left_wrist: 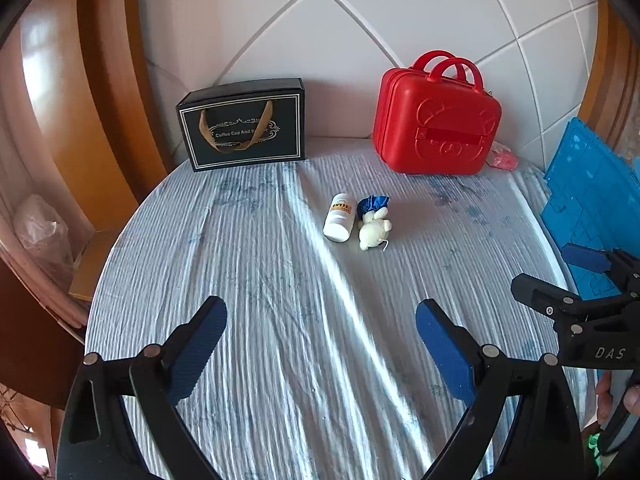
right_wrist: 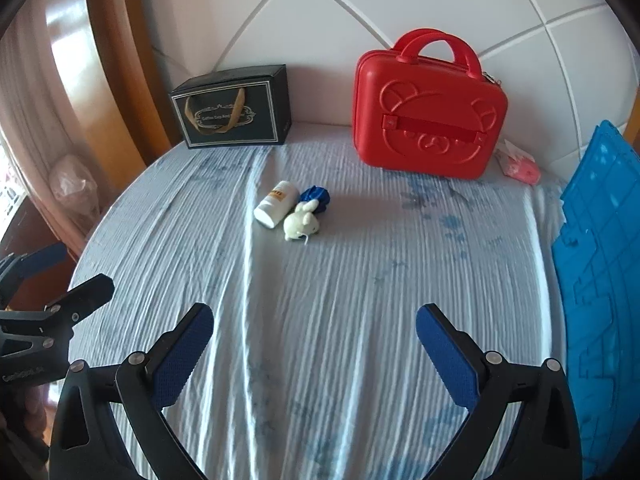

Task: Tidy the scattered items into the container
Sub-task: 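Move the left tool to the white pill bottle and the right tool to the bunny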

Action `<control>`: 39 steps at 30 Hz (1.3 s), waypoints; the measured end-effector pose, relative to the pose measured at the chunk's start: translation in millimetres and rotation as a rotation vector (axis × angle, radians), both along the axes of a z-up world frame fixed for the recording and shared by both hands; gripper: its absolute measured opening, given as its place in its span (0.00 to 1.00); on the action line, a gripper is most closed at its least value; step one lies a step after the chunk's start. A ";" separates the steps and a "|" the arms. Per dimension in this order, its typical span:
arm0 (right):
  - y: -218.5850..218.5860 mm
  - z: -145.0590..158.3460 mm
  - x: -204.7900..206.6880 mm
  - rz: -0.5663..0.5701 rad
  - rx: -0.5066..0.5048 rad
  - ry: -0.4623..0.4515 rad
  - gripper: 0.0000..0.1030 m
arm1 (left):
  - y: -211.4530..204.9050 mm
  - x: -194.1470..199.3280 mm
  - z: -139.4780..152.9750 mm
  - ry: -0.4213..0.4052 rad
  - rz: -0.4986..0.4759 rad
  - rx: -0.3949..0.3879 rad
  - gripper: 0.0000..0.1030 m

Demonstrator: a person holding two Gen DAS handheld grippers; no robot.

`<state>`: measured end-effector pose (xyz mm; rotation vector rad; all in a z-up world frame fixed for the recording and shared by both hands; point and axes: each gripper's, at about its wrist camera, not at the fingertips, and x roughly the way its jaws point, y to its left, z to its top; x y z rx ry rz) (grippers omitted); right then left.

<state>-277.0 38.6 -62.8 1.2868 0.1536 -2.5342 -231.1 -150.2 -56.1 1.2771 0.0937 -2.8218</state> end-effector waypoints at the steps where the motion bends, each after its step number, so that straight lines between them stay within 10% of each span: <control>1: -3.1 -2.9 -6.4 -0.006 0.006 -0.006 1.00 | -2.1 -7.0 -2.0 0.003 0.000 0.001 0.94; 29: -36.9 -129.4 -191.0 -0.117 0.015 -0.175 1.00 | -12.4 -230.9 -155.3 -0.169 -0.135 0.035 0.92; 33: -36.7 -129.6 -201.0 -0.127 0.002 -0.163 0.96 | -2.0 -247.1 -175.2 -0.209 -0.165 0.012 0.71; 39: -57.3 -146.2 -210.8 -0.078 -0.007 -0.193 0.79 | -14.4 -247.8 -189.2 -0.229 -0.132 -0.002 0.65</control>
